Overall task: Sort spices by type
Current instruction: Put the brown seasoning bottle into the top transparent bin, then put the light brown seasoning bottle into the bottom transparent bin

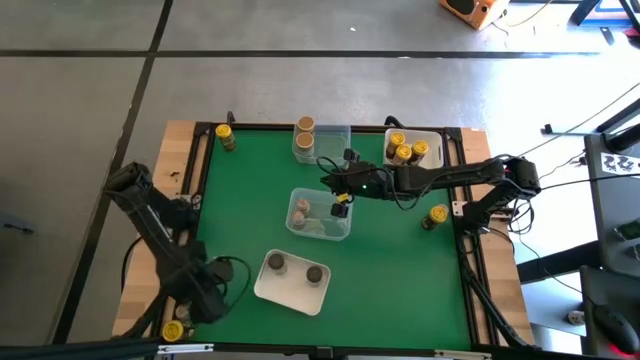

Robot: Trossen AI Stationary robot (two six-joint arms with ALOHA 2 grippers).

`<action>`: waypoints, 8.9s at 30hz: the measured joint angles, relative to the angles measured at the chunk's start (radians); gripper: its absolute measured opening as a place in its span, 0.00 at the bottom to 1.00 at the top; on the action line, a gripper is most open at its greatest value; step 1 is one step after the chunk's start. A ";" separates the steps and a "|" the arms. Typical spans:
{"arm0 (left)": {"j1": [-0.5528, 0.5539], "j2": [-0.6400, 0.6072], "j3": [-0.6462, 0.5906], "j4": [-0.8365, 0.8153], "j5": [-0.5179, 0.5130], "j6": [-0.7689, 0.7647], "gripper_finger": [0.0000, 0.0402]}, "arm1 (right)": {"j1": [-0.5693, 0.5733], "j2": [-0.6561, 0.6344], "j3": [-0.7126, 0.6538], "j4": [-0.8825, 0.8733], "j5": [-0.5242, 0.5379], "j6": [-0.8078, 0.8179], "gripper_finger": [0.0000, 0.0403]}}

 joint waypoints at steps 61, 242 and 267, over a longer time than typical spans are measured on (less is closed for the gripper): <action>-0.273 0.065 -0.172 0.153 -0.049 -0.103 0.69 | 0.008 0.003 0.000 -0.003 -0.064 0.029 0.05; 0.127 0.045 0.209 -0.100 -0.178 -0.185 0.86 | -0.059 -0.402 -0.383 0.234 -0.025 -0.183 0.05; -0.050 0.048 -0.201 0.341 0.369 -0.529 0.36 | -0.059 -0.402 -0.383 0.240 -0.025 -0.170 0.05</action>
